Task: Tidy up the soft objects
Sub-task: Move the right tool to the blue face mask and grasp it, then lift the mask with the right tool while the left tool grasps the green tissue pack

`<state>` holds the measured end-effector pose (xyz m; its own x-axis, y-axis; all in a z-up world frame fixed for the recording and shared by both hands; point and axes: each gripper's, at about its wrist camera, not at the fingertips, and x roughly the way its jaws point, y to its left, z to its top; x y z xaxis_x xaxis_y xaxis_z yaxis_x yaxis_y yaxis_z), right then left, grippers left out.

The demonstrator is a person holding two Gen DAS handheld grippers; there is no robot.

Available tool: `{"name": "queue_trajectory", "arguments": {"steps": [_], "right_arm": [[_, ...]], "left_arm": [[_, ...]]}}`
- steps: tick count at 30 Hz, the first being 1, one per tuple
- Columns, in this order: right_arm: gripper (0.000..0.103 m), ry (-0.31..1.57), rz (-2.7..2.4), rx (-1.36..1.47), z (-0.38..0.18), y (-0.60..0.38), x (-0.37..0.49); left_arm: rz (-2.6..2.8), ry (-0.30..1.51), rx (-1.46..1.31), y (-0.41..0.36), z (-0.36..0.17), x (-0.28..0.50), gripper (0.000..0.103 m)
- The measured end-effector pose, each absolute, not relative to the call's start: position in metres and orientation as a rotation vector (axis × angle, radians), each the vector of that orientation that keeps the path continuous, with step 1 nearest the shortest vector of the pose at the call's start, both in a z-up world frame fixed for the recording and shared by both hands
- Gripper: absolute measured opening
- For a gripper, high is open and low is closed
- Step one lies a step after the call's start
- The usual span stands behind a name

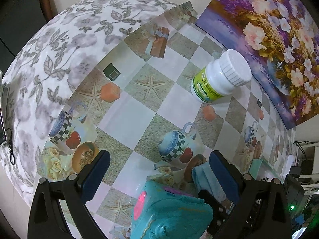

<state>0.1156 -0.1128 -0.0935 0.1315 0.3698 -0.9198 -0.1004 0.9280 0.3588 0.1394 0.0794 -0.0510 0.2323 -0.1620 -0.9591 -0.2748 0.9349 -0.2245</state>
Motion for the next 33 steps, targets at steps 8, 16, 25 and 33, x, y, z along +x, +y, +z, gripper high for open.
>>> {"name": "queue_trajectory", "arguments": {"steps": [8, 16, 25, 33], "right_arm": [[0.03, 1.387, 0.328, 0.26, -0.094, -0.124, 0.111], [0.021, 1.376, 0.305, 0.29, -0.087, -0.139, 0.101], [0.018, 1.308, 0.288, 0.341, -0.058, -0.159, 0.082], [0.018, 1.216, 0.207, 0.332, -0.024, -0.179, 0.058]], "left_arm": [[0.062, 1.32, -0.359, 0.069, -0.039, 0.137, 0.1], [0.006, 1.282, -0.318, 0.045, -0.019, 0.13, 0.1], [-0.067, 1.249, -0.259, 0.014, 0.0, 0.117, 0.099], [-0.109, 1.208, -0.232, -0.005, 0.016, 0.095, 0.099]]}}
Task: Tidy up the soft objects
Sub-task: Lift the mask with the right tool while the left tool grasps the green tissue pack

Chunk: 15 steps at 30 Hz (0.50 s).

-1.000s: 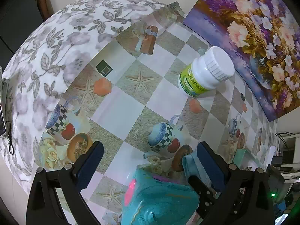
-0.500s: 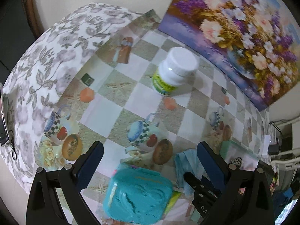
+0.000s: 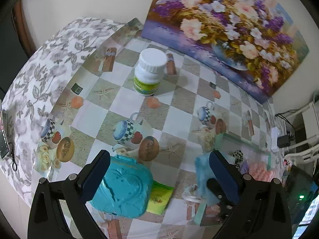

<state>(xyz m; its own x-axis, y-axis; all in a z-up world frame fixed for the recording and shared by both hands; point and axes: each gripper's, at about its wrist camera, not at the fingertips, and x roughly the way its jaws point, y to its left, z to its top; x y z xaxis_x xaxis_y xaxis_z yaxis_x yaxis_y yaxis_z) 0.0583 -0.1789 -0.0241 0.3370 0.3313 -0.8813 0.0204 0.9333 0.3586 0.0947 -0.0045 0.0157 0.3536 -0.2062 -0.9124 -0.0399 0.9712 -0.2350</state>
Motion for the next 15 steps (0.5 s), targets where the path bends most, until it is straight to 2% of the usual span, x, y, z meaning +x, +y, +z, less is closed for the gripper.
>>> {"name": "queue_trajectory", "arguments": {"steps": [11, 15], "right_arm": [[0.018, 1.086, 0.09, 0.315, 0.017, -0.208, 0.012], [0.018, 1.072, 0.039, 0.332, 0.018, -0.222, -0.002]], "left_arm": [[-0.191, 1.109, -0.181, -0.031, 0.042, 0.058, 0.098], [-0.214, 1.112, -0.157, -0.04, 0.039, 0.045, 0.088]]}}
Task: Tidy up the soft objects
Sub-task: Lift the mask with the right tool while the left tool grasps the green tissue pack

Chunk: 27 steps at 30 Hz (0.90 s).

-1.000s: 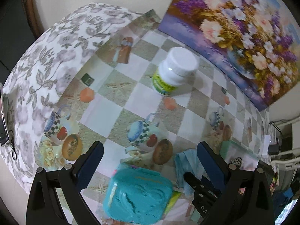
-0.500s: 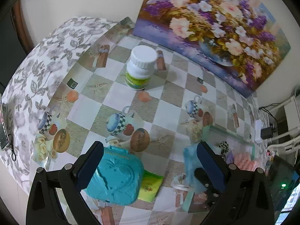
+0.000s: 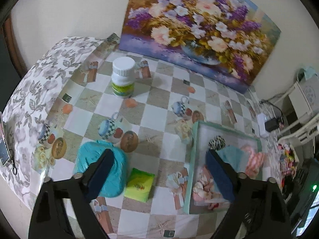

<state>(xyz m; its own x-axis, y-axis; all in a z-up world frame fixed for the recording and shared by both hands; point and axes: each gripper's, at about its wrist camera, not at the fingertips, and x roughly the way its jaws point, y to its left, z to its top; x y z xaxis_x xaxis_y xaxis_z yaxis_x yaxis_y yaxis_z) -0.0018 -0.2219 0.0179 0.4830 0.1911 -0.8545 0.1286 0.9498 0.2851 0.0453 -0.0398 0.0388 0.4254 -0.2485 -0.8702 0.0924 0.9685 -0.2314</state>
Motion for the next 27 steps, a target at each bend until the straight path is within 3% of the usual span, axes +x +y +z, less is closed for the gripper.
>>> {"name": "queue_trajectory", "arguments": {"steps": [13, 27], "right_arm": [[0.018, 1.036, -0.073, 0.4, 0.018, -0.263, -0.033], [0.018, 1.073, -0.064, 0.38, 0.009, -0.258, -0.031]], "left_arm": [[-0.283, 1.222, -0.017, -0.076, -0.002, 0.006, 0.082], [-0.104, 1.389, -0.046, -0.05, -0.063, 0.016, 0.082]]}}
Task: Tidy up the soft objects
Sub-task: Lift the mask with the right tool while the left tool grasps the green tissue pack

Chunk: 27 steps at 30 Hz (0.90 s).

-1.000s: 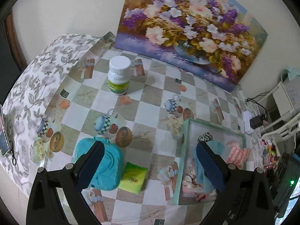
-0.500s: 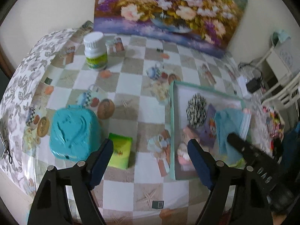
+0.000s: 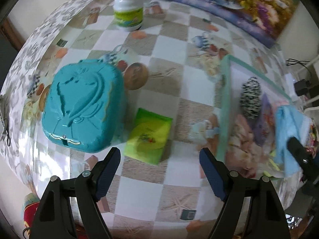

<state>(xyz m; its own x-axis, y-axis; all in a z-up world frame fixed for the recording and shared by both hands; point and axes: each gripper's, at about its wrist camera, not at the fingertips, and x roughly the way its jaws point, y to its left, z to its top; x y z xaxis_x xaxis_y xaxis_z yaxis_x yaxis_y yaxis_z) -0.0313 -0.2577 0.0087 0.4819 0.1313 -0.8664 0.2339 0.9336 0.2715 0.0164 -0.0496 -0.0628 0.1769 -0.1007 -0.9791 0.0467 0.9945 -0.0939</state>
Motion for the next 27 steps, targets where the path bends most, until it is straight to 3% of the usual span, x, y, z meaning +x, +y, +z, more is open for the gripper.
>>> {"name": "queue_trajectory", "arguments": {"steps": [25, 27], "right_arm": [[0.018, 1.072, -0.037, 0.344, 0.009, -0.248, -0.03], [0.018, 1.074, -0.036, 0.342, 0.008, -0.247, -0.03]], "left_arm": [[-0.029, 1.437, 0.031, -0.058, -0.105, 0.037, 0.069], [-0.036, 1.441, 0.035, -0.061, -0.105, 0.037, 0.063]]}}
